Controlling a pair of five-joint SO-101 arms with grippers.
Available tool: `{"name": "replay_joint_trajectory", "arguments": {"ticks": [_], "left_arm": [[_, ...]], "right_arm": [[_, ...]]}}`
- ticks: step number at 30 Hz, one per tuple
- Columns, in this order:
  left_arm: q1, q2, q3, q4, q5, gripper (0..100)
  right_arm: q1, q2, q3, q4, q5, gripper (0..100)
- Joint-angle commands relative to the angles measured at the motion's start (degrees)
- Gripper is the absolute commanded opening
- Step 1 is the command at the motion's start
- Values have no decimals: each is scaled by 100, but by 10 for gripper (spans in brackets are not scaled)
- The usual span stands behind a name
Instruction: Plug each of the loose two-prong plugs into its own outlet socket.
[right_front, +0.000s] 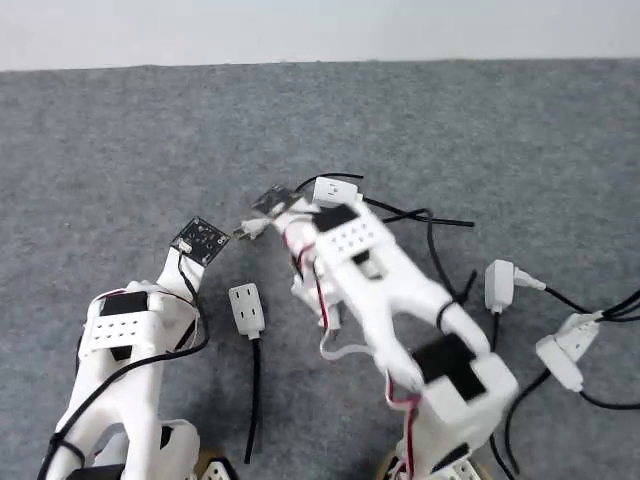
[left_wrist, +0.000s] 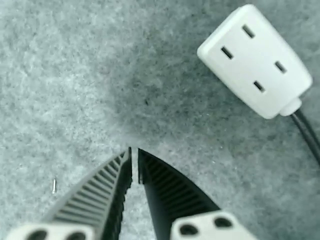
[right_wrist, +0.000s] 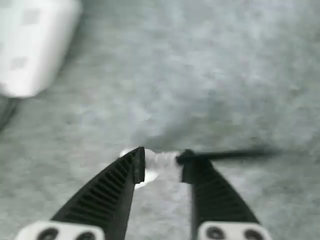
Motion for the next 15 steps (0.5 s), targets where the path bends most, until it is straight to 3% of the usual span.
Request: {"name": "replay_joint_trajectory", "arguments": {"ticks": [1,12,15], "left_arm": [[-53,-79,-259,9,62,12],[-53,-79,-251,9,35,12],[-53,-79,-251,9,35,12]], "right_arm": [[321,154,-853,242,53,165],[268,-857,-818,620,-519,165],[338,-1024,-554,541,-932,88]]}}
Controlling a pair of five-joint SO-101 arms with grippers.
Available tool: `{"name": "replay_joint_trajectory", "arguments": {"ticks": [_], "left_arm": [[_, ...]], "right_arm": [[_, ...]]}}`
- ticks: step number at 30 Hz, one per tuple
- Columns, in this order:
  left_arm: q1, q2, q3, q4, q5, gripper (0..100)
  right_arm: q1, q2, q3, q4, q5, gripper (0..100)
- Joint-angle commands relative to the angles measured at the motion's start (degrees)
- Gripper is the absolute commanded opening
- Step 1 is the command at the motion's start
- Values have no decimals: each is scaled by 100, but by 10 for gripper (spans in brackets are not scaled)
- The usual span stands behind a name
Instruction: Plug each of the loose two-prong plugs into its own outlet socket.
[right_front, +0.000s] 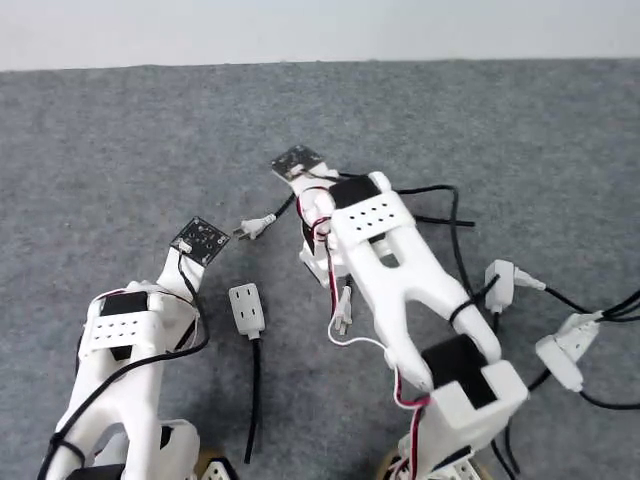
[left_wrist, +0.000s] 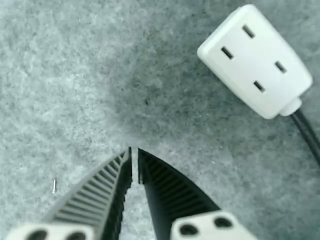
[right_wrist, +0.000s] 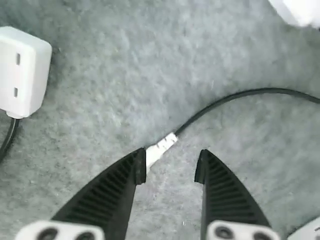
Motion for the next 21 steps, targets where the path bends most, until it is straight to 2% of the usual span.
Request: {"name": "replay_joint_trajectory", "arguments": {"ticks": [1,2,4,6,10,17,21], "left_arm": [[-44,-79,-233,9,26,12],[-18,-79,-180,9,18,12],[-9,-79,-154,9,-141,12],[-9,-88,-136,26,-202,12],[-9,-88,-136,35,-220,12],[-9,-88,-136,35,-220,12],[-9,-88,-136,44,-220,12]], "right_arm": [[110,-470,149,-101,-686,43],[119,-470,264,-198,-985,2],[119,-470,571,-382,-1442,25],[119,-470,967,-708,-1662,5],[207,-470,1556,-1437,-1723,8],[198,-400,1723,-1596,-1697,8],[57,127,1837,-1921,-1688,8]]}}
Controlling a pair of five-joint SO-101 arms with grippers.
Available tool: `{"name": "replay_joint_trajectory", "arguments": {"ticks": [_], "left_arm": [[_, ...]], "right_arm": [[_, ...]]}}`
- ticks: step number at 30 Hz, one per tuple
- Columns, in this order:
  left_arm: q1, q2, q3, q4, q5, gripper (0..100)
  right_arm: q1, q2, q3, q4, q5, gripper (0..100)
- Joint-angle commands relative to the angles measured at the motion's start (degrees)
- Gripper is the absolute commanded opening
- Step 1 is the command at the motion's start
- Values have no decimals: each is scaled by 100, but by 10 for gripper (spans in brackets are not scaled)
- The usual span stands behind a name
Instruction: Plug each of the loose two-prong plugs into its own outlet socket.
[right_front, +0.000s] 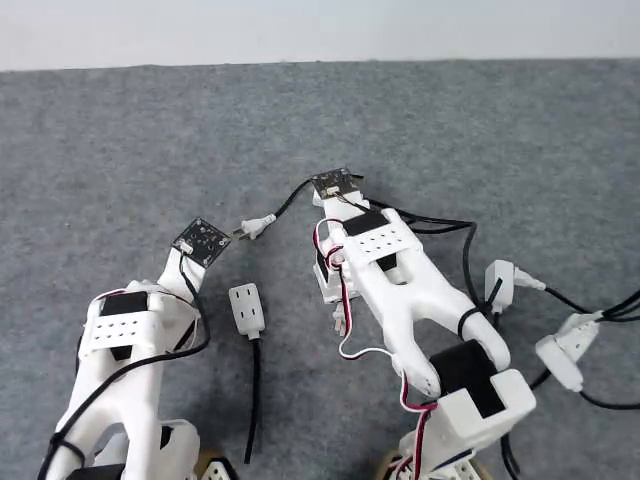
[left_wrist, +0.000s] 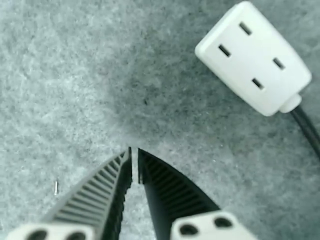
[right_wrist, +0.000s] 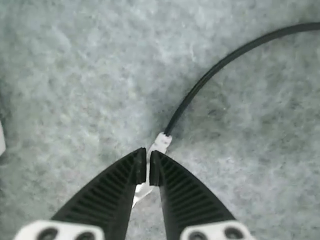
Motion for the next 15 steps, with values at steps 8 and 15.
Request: {"name": "replay_joint_trajectory", "arguments": {"ticks": [8,15], "left_arm": [[-9,-88,-136,44,-88,12],[-9,-88,-136,44,-88,12]], "right_arm": [[-154,558,-440,4,-44,8],[-119,40,-580,180,-334,9]]}}
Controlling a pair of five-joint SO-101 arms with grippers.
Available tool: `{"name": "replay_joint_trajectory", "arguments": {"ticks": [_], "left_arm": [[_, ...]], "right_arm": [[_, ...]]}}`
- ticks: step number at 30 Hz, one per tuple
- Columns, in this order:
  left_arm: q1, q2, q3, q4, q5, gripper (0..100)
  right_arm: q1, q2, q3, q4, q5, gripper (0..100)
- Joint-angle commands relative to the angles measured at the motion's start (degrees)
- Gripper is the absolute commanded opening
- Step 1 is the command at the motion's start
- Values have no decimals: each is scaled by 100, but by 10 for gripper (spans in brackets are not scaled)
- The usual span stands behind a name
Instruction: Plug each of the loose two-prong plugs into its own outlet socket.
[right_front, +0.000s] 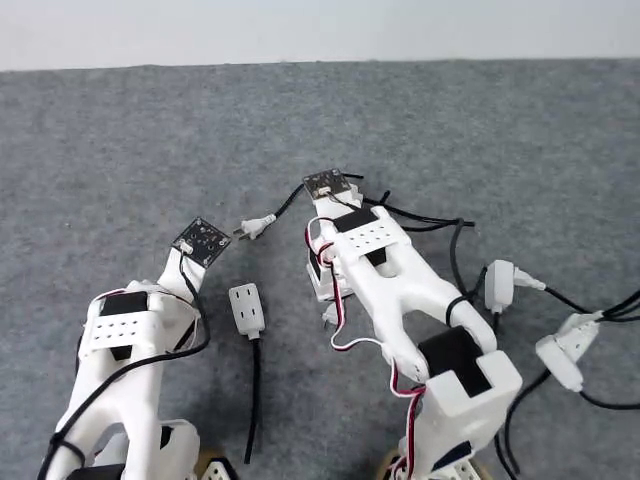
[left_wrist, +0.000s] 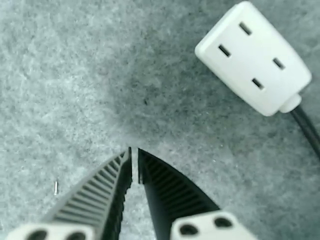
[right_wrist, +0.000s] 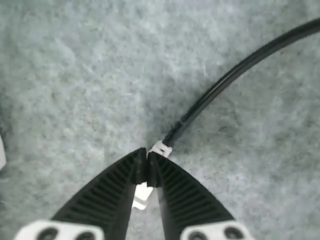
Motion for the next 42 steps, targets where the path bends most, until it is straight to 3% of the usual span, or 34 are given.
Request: {"name": "replay_joint_trajectory", "arguments": {"ticks": [1,8,21,32,37,42], "left_arm": [[-9,-88,-136,44,-79,12],[-9,-88,-127,44,-79,12],[-9,-88,-127,44,-79,12],[-9,-88,-127,44,-79,12],[-9,-88,-127,44,-88,12],[-18,-88,-136,44,-88,12]], "right_arm": [[22,-479,-167,119,-281,9],[31,-558,105,57,-316,106],[145,-514,536,-549,-343,107],[136,303,-158,-75,-343,107],[136,382,-211,-75,-316,2],[145,330,-246,57,-281,8]]}}
